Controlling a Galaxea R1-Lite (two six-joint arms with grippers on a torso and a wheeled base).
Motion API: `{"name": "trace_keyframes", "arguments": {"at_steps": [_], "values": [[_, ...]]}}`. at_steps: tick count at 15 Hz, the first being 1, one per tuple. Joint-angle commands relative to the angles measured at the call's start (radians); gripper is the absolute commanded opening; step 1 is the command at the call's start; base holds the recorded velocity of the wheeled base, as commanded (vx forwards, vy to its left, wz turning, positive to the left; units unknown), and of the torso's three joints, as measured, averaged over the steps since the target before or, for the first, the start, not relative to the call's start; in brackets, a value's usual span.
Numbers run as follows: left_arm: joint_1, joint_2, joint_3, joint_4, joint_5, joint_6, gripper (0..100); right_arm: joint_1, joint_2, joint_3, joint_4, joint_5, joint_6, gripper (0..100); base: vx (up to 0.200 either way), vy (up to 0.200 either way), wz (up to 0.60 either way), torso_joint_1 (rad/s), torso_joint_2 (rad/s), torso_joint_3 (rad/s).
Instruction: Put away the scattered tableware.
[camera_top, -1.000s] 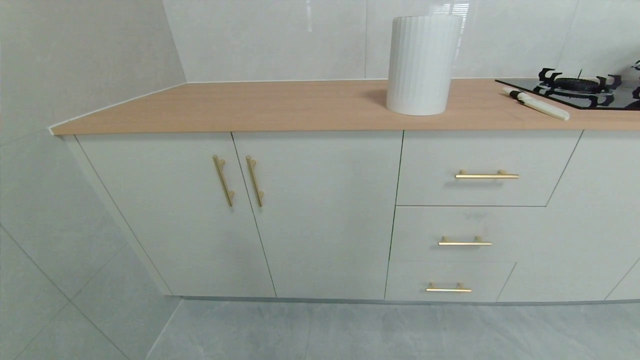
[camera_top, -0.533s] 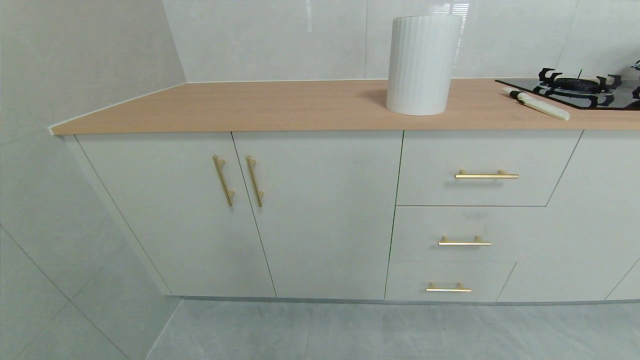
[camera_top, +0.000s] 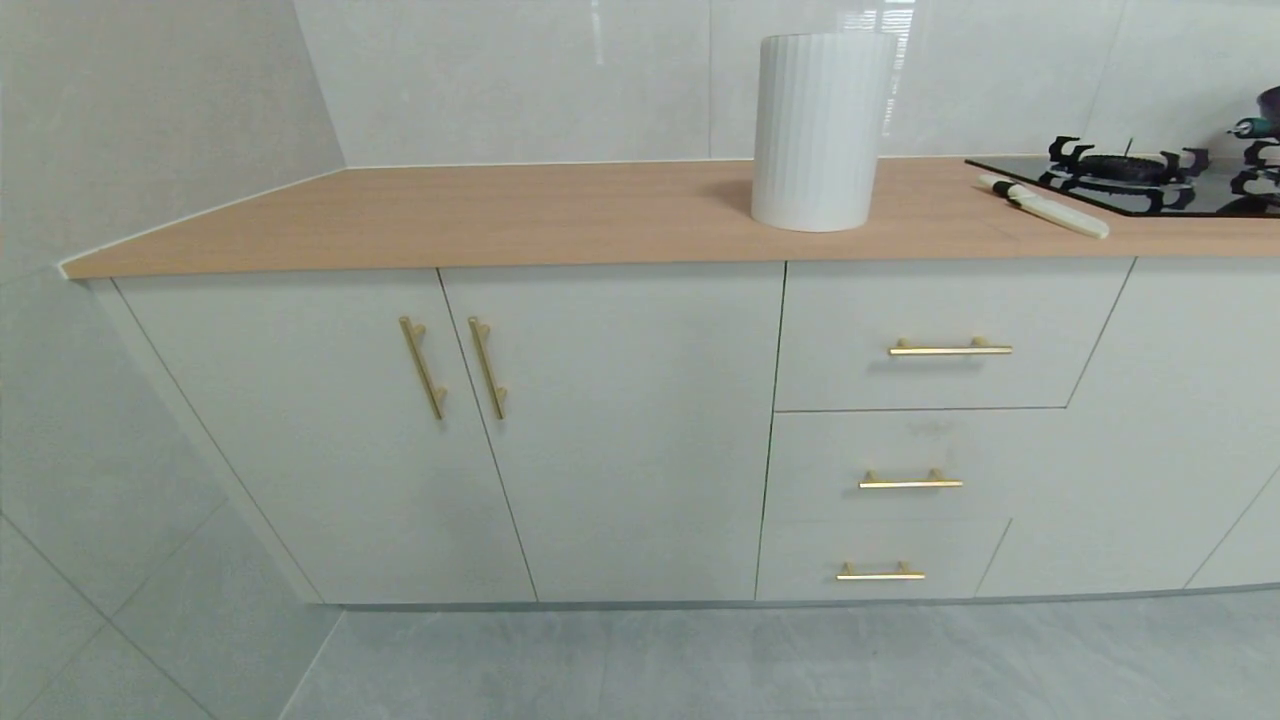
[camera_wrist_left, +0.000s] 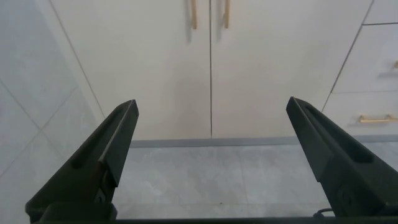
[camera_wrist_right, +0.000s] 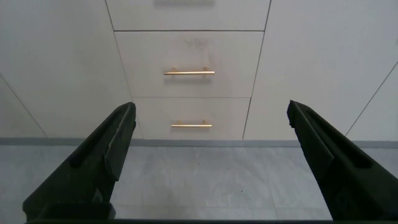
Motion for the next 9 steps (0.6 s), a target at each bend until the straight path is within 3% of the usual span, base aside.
{"name": "trace_keyframes", "arguments": {"at_steps": [1, 4, 9], "values": [[0.001, 0.0, 0.0, -0.001, 0.0, 0.0, 100, 0.001, 0.003, 0.0, 0.0, 0.0, -0.001, 100, 0.0, 0.0, 0.0, 0.0, 0.0, 0.0], [0.001, 0.0, 0.0, -0.001, 0.0, 0.0, 100, 0.001, 0.003, 0.0, 0.0, 0.0, -0.001, 100, 0.0, 0.0, 0.0, 0.0, 0.0, 0.0], [0.001, 0.0, 0.0, -0.001, 0.0, 0.0, 100, 0.001, 0.003, 0.0, 0.0, 0.0, -0.001, 100, 0.2, 0.0, 0.0, 0.007, 0.0, 0.006]]}}
